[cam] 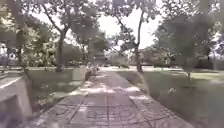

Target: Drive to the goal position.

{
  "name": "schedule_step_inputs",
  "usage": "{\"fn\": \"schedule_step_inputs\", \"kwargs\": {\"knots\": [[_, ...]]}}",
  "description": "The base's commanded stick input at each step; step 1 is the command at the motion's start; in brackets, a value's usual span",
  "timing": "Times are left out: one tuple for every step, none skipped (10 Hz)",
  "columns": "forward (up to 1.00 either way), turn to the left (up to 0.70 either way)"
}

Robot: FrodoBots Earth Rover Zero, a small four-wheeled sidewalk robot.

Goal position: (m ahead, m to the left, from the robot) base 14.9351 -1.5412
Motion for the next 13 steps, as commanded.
{"fn": "schedule_step_inputs", "kwargs": {"knots": [[1.0, 0.0], [1.0, 0.0], [1.0, 0.0], [1.0, 0.0], [1.0, 0.0], [1.0, 0.0], [1.0, 0.0], [1.0, 0.0], [1.0, 0.0], [1.0, 0.0], [1.0, 0.0], [1.0, 0.0], [1.0, 0.0]]}}
